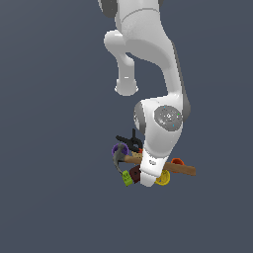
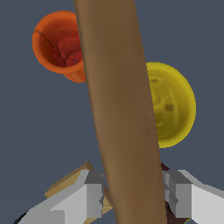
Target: Pick up a designated object from a clutter of objects.
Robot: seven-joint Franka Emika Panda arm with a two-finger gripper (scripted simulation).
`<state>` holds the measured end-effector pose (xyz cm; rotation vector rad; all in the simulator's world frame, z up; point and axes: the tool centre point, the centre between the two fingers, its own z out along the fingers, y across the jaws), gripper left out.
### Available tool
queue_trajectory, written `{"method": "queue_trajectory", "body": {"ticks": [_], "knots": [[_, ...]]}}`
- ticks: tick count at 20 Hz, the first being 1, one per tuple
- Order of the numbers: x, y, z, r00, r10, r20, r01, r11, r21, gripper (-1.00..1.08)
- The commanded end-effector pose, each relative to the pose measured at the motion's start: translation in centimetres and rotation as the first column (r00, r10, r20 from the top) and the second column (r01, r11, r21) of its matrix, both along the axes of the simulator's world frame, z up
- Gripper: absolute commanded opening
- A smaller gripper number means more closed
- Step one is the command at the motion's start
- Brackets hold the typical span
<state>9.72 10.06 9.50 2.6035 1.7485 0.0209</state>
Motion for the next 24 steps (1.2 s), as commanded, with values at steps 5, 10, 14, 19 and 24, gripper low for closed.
{"method": "queue_trajectory", "body": {"ticks": [5, 10, 14, 19, 24], "knots": [[0.0, -0.1, 0.1, 1.0, -0.001, 0.001, 0.001, 1.0, 0.0, -1.0], [-0.4, -0.2, 0.7, 1.0, -0.001, 0.001, 0.001, 1.0, 0.0, -1.0], [-1.3, -0.5, 1.7, 1.0, -0.001, 0.001, 0.001, 1.0, -0.001, -1.0], [-3.0, -1.1, 3.9, 1.0, -0.002, 0.0, 0.002, 1.0, -0.002, -1.0], [-5.3, -1.9, 6.9, 1.0, -0.002, -0.002, 0.002, 1.0, -0.003, -1.0]]}}
